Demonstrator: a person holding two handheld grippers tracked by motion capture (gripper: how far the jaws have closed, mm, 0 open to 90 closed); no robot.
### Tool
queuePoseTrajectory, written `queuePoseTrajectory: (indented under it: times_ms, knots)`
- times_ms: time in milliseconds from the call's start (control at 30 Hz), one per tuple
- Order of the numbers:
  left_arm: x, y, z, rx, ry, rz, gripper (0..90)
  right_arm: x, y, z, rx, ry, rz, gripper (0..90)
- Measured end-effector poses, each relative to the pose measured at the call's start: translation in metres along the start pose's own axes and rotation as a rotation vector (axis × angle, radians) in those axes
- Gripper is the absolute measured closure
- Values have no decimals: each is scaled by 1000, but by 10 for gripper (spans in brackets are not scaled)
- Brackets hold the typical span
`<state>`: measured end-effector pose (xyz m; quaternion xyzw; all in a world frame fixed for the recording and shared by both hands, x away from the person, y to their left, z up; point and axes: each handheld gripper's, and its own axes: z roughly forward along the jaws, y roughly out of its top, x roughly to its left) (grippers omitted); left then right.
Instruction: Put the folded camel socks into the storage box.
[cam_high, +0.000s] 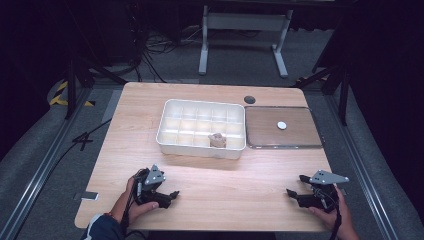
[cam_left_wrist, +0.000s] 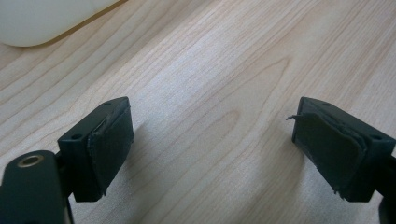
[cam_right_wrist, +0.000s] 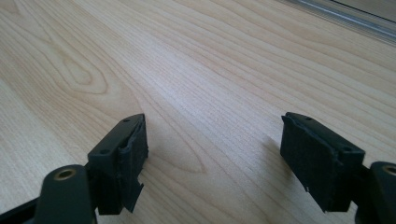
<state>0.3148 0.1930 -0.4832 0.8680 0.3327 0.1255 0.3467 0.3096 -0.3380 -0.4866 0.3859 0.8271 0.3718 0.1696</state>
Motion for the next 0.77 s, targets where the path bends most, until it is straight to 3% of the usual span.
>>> queuePoseTrajectory:
  times_ms: [767]
  knots:
    - [1,1,0,8,1,19,119,0,0,0,0,-1,1,233]
